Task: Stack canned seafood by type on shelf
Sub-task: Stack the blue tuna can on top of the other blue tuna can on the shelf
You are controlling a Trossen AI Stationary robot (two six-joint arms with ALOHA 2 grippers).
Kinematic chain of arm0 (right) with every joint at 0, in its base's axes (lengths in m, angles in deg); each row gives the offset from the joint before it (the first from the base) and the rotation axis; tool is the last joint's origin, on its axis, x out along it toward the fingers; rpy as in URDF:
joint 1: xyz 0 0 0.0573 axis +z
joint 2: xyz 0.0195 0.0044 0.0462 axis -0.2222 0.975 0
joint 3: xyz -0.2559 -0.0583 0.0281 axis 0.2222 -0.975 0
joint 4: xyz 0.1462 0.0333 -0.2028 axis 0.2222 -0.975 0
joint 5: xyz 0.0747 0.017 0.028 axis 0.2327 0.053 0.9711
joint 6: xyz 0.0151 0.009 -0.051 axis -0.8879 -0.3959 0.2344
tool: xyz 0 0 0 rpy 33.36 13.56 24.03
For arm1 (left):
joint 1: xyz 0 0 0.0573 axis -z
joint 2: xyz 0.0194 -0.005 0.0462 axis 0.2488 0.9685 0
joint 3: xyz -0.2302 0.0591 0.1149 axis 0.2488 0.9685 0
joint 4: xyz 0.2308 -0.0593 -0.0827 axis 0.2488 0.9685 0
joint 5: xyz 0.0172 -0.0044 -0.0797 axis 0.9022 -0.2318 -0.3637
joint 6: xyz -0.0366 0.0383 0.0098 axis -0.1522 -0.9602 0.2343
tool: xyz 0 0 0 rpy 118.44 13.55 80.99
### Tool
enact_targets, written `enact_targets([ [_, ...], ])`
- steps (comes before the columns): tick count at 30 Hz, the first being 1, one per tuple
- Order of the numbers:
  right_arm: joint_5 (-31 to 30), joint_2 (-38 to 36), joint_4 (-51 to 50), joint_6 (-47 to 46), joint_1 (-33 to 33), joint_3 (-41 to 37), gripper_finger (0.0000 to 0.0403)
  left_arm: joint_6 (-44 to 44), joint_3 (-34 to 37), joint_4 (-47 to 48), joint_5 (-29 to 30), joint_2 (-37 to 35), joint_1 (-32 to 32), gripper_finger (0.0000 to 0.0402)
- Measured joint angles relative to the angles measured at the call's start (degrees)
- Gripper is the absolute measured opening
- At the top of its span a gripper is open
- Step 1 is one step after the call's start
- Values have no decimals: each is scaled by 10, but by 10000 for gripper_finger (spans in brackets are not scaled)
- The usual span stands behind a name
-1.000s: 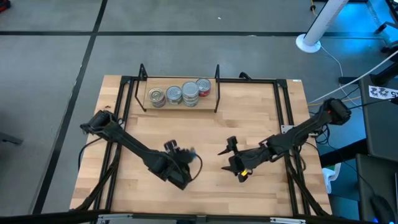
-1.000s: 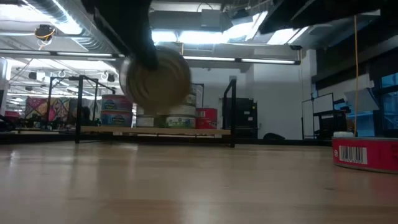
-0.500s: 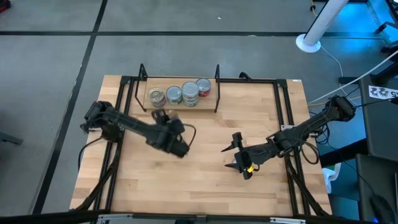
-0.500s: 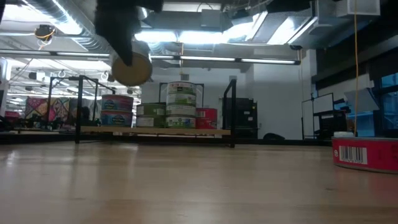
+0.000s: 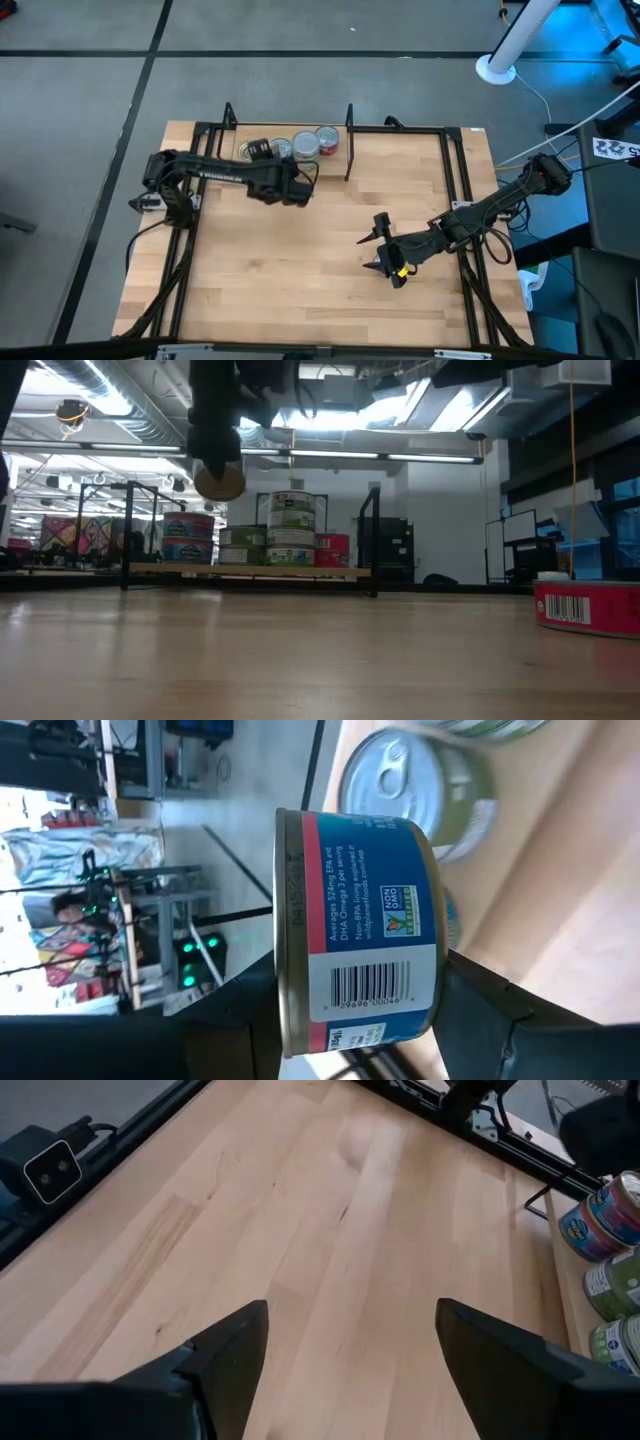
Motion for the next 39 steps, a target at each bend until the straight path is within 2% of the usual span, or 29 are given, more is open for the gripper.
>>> enact_targets([
  [8, 0, 0, -13, -21, 0, 0, 289, -62, 0, 0, 20, 0, -62, 187],
  [16, 0, 0, -42, -50, 0, 0, 289, -94, 7, -1, 24, -13, -73, 187],
  [25, 0, 0, -36, -50, 0, 0, 289, -66, 80, 0, 22, -99, -73, 187],
  [39, -1, 0, -14, -50, 0, 0, 289, -68, 167, -51, 17, -104, -71, 187],
])
